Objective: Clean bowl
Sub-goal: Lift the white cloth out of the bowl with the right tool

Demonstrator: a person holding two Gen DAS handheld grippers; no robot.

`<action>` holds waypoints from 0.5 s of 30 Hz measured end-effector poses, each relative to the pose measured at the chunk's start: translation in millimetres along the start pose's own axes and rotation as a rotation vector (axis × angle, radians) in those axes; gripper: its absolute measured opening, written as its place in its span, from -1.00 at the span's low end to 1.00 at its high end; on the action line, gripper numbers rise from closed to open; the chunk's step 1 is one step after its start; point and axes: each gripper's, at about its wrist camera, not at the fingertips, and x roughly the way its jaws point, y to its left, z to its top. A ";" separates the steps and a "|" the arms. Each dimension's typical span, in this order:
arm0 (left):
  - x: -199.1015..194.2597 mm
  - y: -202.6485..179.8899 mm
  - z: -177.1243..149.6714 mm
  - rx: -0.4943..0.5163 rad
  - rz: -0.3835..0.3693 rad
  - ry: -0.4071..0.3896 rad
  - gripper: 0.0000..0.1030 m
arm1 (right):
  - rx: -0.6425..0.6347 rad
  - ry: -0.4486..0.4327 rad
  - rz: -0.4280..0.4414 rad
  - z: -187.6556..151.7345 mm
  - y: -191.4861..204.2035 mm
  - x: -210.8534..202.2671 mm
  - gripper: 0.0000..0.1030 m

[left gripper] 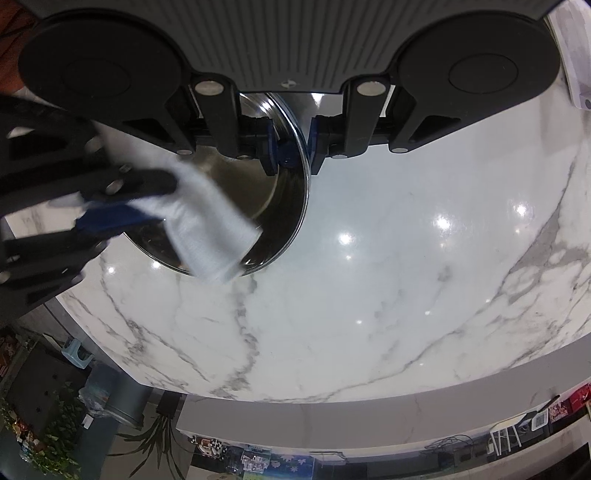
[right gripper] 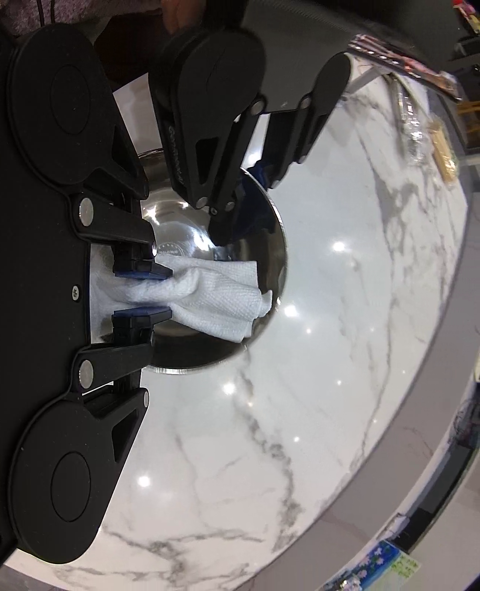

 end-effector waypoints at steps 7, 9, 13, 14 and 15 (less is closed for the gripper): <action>0.5 -3.4 0.1 -0.002 0.023 -0.009 -0.71 | 0.090 -0.113 -0.022 -10.3 -19.1 -33.1 -0.73; -0.1 -4.3 0.2 -0.005 0.031 -0.017 -0.71 | 0.135 -0.159 -0.031 -16.2 -29.1 -44.3 -0.73; -2.2 -4.7 1.0 -0.012 0.035 -0.031 -0.68 | 0.231 -0.224 -0.059 -32.0 -51.7 -61.0 -0.73; -2.3 -4.4 1.2 -0.014 0.034 -0.034 -0.67 | 0.251 -0.230 -0.061 -35.6 -55.1 -64.3 -0.73; -2.3 -4.1 1.5 -0.016 0.033 -0.036 -0.65 | 0.272 -0.236 -0.063 -39.1 -58.4 -67.6 -0.73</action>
